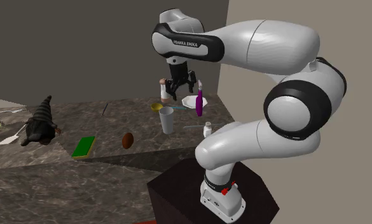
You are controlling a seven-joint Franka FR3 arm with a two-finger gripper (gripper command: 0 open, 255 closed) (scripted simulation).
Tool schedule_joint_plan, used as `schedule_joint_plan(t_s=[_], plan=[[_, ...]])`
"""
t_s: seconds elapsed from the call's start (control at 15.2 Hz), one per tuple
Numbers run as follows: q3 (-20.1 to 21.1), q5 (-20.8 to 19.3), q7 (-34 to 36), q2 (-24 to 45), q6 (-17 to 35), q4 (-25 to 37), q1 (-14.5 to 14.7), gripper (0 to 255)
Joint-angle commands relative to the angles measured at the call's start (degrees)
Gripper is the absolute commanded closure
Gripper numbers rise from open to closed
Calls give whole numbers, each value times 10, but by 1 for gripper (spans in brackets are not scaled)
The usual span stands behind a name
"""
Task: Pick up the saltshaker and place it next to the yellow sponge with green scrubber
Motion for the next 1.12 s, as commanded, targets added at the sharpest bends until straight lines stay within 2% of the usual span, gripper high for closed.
schedule_joint_plan(t_s=[0.0, 0.53, 1.06], plan=[[0, 0, 0, 0, 0, 0, 0, 0], [-89, -49, -36, -72, 108, -150, -51, 0], [-201, -121, -82, -88, 233, -264, -127, 0]])
